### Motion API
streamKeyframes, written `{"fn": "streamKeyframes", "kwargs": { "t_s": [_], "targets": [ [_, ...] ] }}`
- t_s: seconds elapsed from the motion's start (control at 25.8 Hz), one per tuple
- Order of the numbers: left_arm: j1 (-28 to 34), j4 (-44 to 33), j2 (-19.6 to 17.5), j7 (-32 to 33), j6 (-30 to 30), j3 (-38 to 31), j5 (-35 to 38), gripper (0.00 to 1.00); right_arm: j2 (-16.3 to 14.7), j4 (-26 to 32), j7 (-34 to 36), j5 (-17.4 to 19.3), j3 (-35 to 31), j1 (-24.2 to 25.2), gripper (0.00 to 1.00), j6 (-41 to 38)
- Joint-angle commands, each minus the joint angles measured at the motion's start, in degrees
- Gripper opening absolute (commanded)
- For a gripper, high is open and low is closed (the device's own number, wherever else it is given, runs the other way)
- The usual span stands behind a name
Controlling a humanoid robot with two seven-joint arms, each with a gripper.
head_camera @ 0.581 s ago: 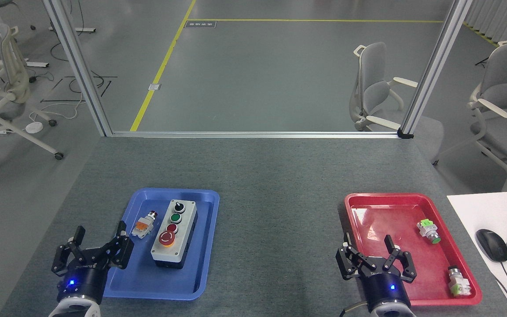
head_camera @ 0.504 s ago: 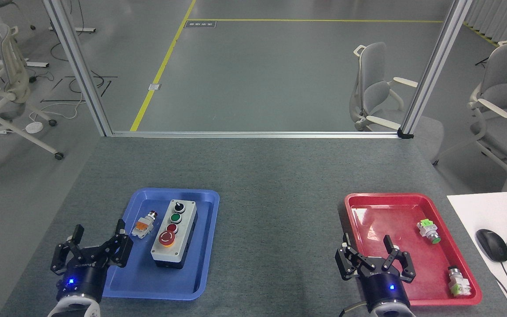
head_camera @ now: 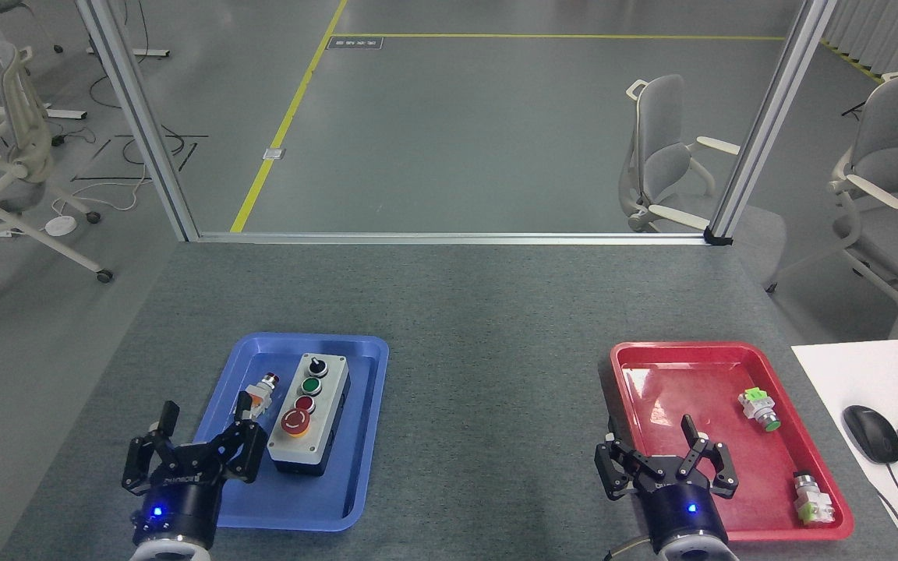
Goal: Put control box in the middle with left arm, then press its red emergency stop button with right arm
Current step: 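Move the left gripper toward the gray control box on the blue tray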
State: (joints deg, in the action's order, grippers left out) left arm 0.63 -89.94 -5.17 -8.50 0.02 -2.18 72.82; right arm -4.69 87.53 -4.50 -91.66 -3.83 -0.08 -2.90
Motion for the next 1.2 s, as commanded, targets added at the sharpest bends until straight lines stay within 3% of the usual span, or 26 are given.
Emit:
{"fn": "streamKeyframes", "kwargs": {
  "t_s": [0.0, 0.08, 0.23, 0.58, 0.78, 1.16],
  "targets": [
    [0.86, -0.14, 2.88, 0.06, 3.58, 3.33, 8.30, 0.99, 0.12, 0.10, 0.02, -0.19, 0.05, 0.25, 0.99, -0.79],
    [0.86, 0.91, 4.12, 0.06, 7.45, 5.52, 13.14, 0.99, 0.12, 0.19, 0.02, -0.19, 0.05, 0.08, 0.99, -2.55],
    [0.51, 4.16, 4.73, -0.11, 10.70, 8.07, 14.37, 0.99, 0.03, 0.27, 0.02, -0.19, 0.05, 0.08, 0.99, -4.31],
    [-0.98, 11.55, 5.08, -1.96, 10.79, 8.69, 14.28, 0.99, 0.03, 0.54, 0.63, 0.43, -0.13, 0.43, 0.99, -4.22],
    [-1.86, 14.71, 6.40, -1.96, 10.61, 9.83, 14.28, 0.99, 0.65, 0.36, 0.81, 4.03, -0.48, 0.78, 0.99, -3.95],
    [-6.87, 21.56, 6.66, -2.05, 10.70, 10.10, 13.58, 0.99, 0.73, -0.43, 5.55, 4.21, -0.74, 0.87, 0.98, -3.69]
  ]
}}
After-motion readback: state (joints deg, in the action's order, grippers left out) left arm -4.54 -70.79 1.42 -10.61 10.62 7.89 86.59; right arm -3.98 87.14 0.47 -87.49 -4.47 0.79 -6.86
